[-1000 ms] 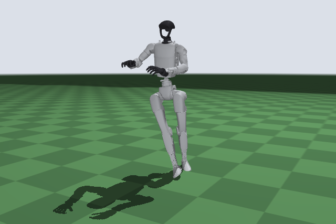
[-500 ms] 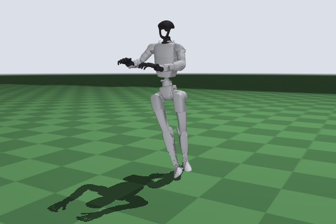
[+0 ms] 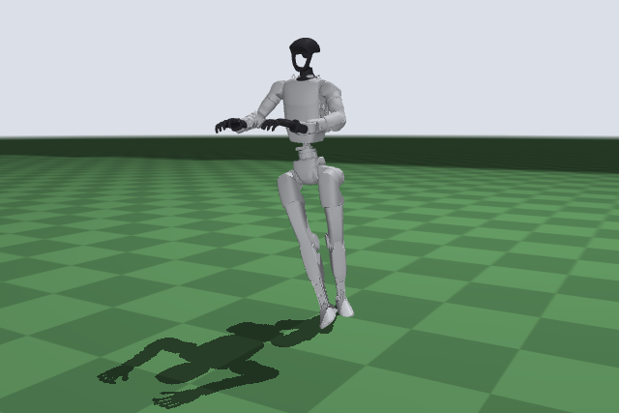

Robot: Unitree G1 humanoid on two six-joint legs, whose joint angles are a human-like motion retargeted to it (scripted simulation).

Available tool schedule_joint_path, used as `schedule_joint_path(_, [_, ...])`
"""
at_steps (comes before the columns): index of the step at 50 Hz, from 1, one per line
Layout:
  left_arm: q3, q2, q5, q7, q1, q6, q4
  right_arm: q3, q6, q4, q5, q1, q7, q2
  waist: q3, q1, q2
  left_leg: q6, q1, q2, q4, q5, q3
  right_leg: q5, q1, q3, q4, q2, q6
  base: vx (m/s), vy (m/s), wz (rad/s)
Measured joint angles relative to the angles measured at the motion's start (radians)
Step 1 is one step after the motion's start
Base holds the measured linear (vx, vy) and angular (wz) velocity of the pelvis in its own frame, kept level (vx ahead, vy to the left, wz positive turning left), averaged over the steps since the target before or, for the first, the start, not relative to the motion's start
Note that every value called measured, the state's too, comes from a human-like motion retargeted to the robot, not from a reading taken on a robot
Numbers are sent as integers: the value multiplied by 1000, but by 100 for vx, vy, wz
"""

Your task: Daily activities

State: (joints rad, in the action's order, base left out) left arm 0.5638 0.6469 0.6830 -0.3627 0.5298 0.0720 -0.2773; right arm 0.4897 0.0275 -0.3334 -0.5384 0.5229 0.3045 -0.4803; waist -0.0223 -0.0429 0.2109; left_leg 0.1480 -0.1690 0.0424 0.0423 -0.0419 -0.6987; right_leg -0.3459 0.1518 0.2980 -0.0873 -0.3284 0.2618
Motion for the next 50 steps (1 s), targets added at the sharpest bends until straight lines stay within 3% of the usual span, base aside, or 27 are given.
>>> schedule_joint_path(12, [-608, 13, -334, -267, -334, 48, -73, -63, 16, -146, 3, -167, 16, 74, -58, 57, 15, 0, 16, -2, 3, 2, 12, 0, 12, -3, 0, 9, 0, 0, 0, 0])
schedule_joint_path(18, [-763, -15, -479, -299, -436, 19, -123, -47, 16, -204, 41, -172, 9, 110, -84, 65, 16, 10, 33, -10, 29, 2, 30, -10, 16, -21, 0, 18, 0, -8, -4, 5])
schedule_joint_path(27, [-786, -44, -557, -235, -481, -14, -118, -29, 11, -215, 80, -131, -17, 111, -136, 76, 14, 33, 95, -38, 125, -11, 69, -37, 32, -67, 0, 36, 0, -13, -4, 17])
schedule_joint_path(30, [-765, -44, -559, -192, -465, -15, -126, -20, 9, -211, 82, -119, -44, 98, -158, 82, 6, 14, 140, -43, 161, -39, 125, -49, 37, -85, 0, 36, 0, -14, -2, 1])
schedule_joint_path(32, [-748, -42, -555, -161, -448, -12, -138, -15, 8, -208, 83, -114, -67, 90, -182, 100, -16, -72, 245, -21, 152, -189, 386, -55, 19, -61, 0, -6, 0, -12, 3, -87])
schedule_joint_path(35, [-726, -43, -548, -121, -419, -7, -156, -12, 9, -207, 86, -111, -100, 76, -205, 119, -35, -139, 327, -34, 204, -246, 613, -58, 7, -45, 0, -26, 0, -6, 0, -37])
schedule_joint_path(43, [-706, -62, -568, -51, -369, -4, -177, -22, 18, -223, 125, -113, -149, 75, -195, 90, -32, -123, 266, -37, 398, -380, 618, -19, 67, -64, 40, 7, 0, -4, 8, 31])
schedule_joint_path(50, [-660, -77, -598, -30, -324, -21, -220, -30, 24, -300, 187, -101, -133, 117, -187, 50, -38, -116, 174, -26, 278, -455, 660, 69, 176, -139, 206, -9, 0, -9, 14, 10])
